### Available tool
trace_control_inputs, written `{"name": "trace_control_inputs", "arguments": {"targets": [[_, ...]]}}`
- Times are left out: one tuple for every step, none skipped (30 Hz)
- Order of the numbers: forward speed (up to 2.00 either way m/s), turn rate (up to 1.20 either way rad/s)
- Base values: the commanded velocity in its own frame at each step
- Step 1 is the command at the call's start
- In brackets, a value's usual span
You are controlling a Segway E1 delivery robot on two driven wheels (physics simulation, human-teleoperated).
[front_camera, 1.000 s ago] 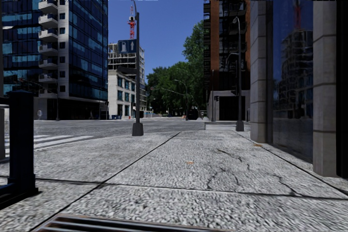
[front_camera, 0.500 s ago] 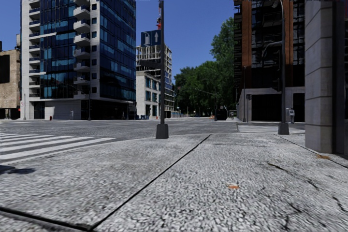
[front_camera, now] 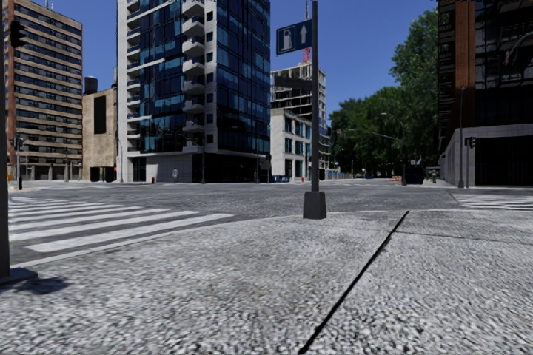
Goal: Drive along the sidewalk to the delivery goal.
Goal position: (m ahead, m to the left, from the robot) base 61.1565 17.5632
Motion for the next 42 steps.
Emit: {"name": "trace_control_inputs", "arguments": {"targets": [[2.00,0.54],[2.00,0.54],[2.00,0.54],[2.00,0.54],[2.00,0.54],[2.00,0.54],[2.00,0.54],[2.00,0.54],[2.00,0.54],[2.00,0.54],[2.00,0.54],[2.00,0.54],[2.00,0.54],[2.00,0.54],[2.00,0.54],[2.00,0.54],[2.00,0.54],[2.00,0.54],[2.00,0.54],[2.00,0.54],[2.00,0.54],[2.00,0.54],[2.00,0.54],[2.00,0.54],[2.00,0.54],[2.00,0.54],[2.00,0.54],[2.00,0.54],[2.00,0.54],[2.00,0.54],[2.00,0.54],[2.00,0.54],[2.00,0.54],[2.00,0.54],[2.00,0.54],[2.00,0.54],[2.00,0.54],[2.00,0.54],[2.00,0.54],[2.00,0.54],[2.00,0.54],[2.00,0.54]]}}
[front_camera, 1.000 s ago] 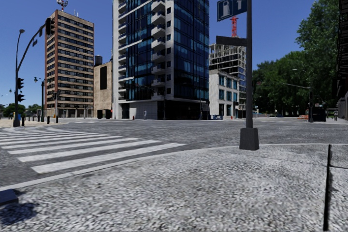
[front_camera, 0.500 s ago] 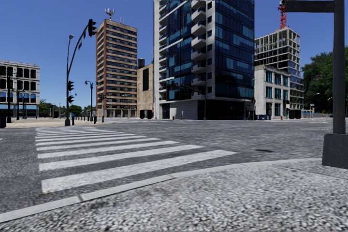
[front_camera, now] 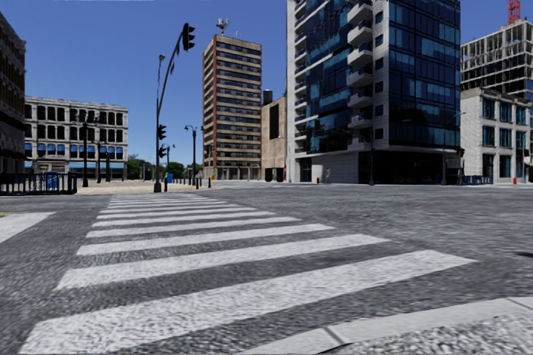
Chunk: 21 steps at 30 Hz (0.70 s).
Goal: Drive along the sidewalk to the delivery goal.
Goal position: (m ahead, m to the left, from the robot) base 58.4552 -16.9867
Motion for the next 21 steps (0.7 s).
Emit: {"name": "trace_control_inputs", "arguments": {"targets": [[2.00,0.54],[2.00,0.54],[2.00,0.54],[2.00,0.54],[2.00,0.54],[2.00,0.54],[2.00,0.54],[2.00,0.54],[2.00,0.54],[2.00,0.54],[2.00,0.54],[2.00,0.54],[2.00,0.54],[2.00,0.54],[2.00,0.54],[2.00,0.54],[2.00,0.54],[2.00,0.54],[2.00,0.54],[2.00,0.54],[2.00,0.48]]}}
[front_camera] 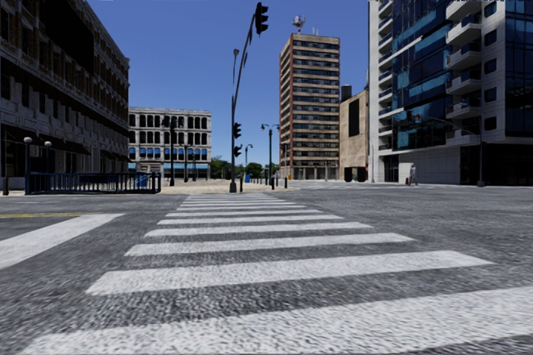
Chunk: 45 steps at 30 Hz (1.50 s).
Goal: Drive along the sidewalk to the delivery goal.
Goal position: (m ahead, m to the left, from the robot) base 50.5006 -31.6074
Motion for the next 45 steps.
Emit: {"name": "trace_control_inputs", "arguments": {"targets": [[2.00,0.44],[2.00,0.36],[2.00,0.36],[2.00,0.16],[2.00,0.00],[2.00,0.00],[2.00,0.00],[2.00,0.00],[2.00,0.00],[2.00,0.00],[2.00,0.00],[2.00,0.00],[2.00,0.00],[2.00,0.00],[2.00,0.00],[2.00,0.00],[2.00,0.10],[2.00,0.10],[2.00,0.23],[2.00,0.26],[2.00,0.27],[2.00,0.27],[2.00,0.28],[2.00,0.28],[2.00,0.28],[2.00,0.28],[2.00,0.29],[2.00,0.29],[2.00,0.29],[2.00,0.29],[2.00,0.29],[2.00,0.29],[2.00,0.29],[2.00,0.29],[2.00,0.29],[2.00,0.29],[2.00,0.29],[2.00,0.29],[2.00,0.29],[2.00,0.29],[2.00,0.29],[2.00,0.29],[2.00,0.29],[2.00,0.29],[2.00,0.29]]}}
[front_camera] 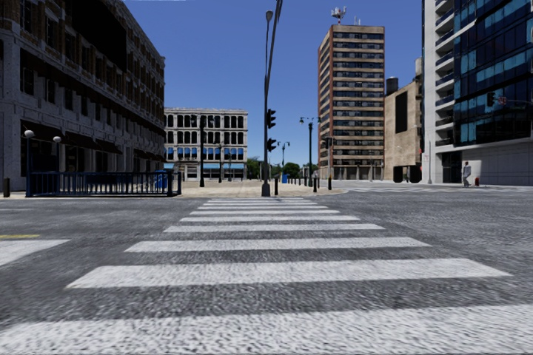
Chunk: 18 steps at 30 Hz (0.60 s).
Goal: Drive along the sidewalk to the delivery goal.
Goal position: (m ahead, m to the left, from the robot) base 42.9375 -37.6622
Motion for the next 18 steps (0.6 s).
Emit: {"name": "trace_control_inputs", "arguments": {"targets": [[2.00,0.29],[2.00,0.29],[2.00,0.29],[2.00,0.29],[2.00,0.29],[2.00,0.29],[2.00,0.29],[2.00,0.29],[2.00,0.29],[2.00,0.29],[2.00,0.29],[2.00,0.29],[2.00,0.29],[2.00,0.29],[2.00,0.29],[2.00,0.29],[2.00,0.29],[2.00,0.29]]}}
